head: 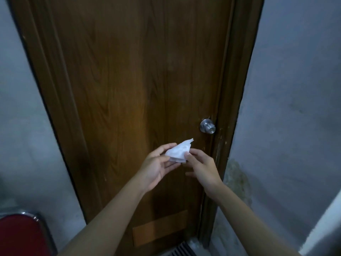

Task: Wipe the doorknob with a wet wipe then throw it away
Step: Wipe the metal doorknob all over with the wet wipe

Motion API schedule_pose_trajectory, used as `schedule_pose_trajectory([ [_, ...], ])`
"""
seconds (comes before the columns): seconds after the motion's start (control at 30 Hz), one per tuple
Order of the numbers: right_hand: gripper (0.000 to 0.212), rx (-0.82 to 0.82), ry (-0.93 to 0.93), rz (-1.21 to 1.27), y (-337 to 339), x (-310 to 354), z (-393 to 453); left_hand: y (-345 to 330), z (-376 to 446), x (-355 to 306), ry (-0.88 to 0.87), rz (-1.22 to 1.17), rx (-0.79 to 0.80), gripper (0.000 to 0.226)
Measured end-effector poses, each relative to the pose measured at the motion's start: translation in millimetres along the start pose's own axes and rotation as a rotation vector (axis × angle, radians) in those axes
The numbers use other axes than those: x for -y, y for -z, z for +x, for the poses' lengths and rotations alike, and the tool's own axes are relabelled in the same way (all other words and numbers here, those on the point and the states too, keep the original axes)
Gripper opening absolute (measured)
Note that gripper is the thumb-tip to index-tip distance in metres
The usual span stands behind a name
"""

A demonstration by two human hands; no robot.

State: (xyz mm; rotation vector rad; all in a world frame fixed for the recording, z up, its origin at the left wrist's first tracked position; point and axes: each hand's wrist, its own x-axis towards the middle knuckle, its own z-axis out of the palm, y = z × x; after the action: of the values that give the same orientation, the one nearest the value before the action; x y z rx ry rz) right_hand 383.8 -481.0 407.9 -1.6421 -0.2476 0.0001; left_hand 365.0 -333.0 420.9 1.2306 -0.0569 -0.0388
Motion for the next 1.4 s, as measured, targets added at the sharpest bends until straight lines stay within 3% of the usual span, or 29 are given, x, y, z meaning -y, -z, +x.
schedule_pose_trajectory([
  [0.13, 0.028, 0.149, -0.058, 0.143, 2.5, -0.6, 50.9, 9.3, 50.3, -8.2, 0.038, -0.055, 0.112, 0.037],
  [0.27, 0.026, 0.138, -0.073, 0.224, 6.7, -1.7, 97.8, 13.8, 91.6, -13.2, 0.045, 0.017, 0.107, 0.038],
  [0.37, 0.028, 0.082, -0.057, 0.174, 8.0, -5.7, 134.8, 13.7, 126.5, -16.2, -0.046, 0.392, -0.074, 0.024],
  [0.43, 0.029, 0.055, -0.071, 0.113, 10.3, -10.6, 154.8, 14.2, 149.5, -14.7, -0.104, 0.563, -0.123, 0.03],
  [0.5, 0.025, 0.082, -0.073, 0.081, 13.9, -14.6, 167.1, 11.9, 165.7, -12.3, -0.11, 0.581, -0.09, 0.031],
  [0.63, 0.016, 0.131, -0.046, 0.058, 27.3, -21.6, 183.5, 0.6, 193.6, -6.9, -0.099, 0.56, -0.038, 0.009],
  [0.77, 0.014, 0.047, 0.049, 0.065, 48.6, -27.9, 194.9, -9.8, 219.2, 4.8, -0.074, 0.502, -0.078, 0.014],
  [0.93, 0.028, 0.034, 0.159, -0.103, 76.2, -34.6, 208.2, -27.5, 243.1, 17.6, -0.048, 0.521, -0.114, 0.013],
  [1.03, 0.031, -0.118, 0.244, -0.208, 103.3, -37.4, 221.3, -37.5, 257.6, 20.6, -0.107, 0.562, -0.087, 0.019],
  [1.1, 0.03, -0.335, 0.334, -0.282, 124.3, -40.8, 232.1, -44.2, 269.0, 25.1, -0.209, 0.714, -0.101, 0.026],
  [1.17, 0.035, -0.45, 0.369, -0.348, 140.7, -48.1, 242.1, -51.8, 280.7, 32.0, -0.312, 0.895, -0.134, 0.044],
  [1.27, 0.041, -0.368, 0.423, -0.466, 149.2, -62.1, 253.0, -62.5, 292.8, 43.9, -0.407, 1.081, -0.142, 0.071],
  [1.4, 0.047, -0.166, 0.503, -0.564, 143.3, -80.5, 262.5, -72.0, 300.7, 57.5, -0.402, 1.16, -0.142, 0.084],
])
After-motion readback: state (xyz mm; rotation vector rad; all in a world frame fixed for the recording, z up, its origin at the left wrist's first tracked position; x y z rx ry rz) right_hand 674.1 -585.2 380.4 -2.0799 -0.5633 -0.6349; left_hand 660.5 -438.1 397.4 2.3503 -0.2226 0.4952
